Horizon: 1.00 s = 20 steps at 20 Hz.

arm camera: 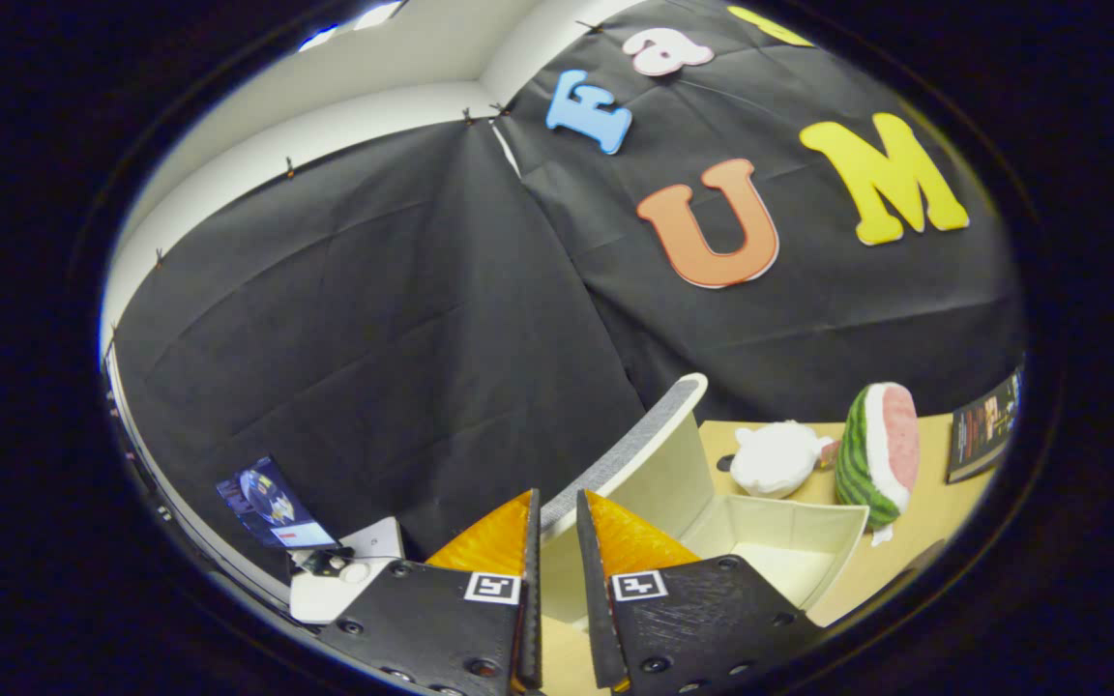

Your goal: Open the storage box then place both shoes into the box .Put the left shoe in first, then the right shoe, with the right side of both shoes facing outward in a uniform manner.

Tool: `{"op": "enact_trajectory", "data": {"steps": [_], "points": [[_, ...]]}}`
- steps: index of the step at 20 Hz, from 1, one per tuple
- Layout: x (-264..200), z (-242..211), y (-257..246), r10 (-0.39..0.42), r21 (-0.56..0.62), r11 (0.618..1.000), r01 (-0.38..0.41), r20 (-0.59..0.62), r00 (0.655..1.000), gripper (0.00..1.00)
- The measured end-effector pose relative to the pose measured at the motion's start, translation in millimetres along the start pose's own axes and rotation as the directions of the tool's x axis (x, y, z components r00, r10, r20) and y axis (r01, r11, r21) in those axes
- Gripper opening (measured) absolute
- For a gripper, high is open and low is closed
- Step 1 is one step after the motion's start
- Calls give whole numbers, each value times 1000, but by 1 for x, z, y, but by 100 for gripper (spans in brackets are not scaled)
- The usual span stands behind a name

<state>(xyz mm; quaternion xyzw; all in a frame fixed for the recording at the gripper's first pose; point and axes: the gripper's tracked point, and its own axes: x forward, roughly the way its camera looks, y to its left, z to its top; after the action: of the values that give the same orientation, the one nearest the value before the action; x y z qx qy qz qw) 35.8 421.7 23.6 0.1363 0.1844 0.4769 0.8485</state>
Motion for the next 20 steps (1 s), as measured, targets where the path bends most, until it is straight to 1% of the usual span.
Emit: {"op": "enact_trajectory", "data": {"steps": [1,3,4,6,8,10,12,13,16,17,18,20], "points": [[8,1,6,0,-17,1000,0,0,1000,19],[21,-1,18,1,-13,1000,-1,-3,1000,30],[23,-2,20,-13,-10,1000,13,-3,1000,36],[25,-4,15,-54,-3,999,54,11,998,48],[19,-1,2,-117,-8,993,117,32,993,60],[-1,1,-20,-200,-20,979,201,54,978,69],[-29,5,-43,-285,-24,958,287,79,955,79],[-44,7,-54,-325,-30,944,329,92,941,79],[-94,8,-87,-424,-40,902,431,119,898,88],[-109,7,-98,-457,-45,884,464,123,881,89],[-129,5,-112,-494,-50,863,503,126,860,92],[-164,-3,-138,-555,-45,825,563,118,823,93]]}}
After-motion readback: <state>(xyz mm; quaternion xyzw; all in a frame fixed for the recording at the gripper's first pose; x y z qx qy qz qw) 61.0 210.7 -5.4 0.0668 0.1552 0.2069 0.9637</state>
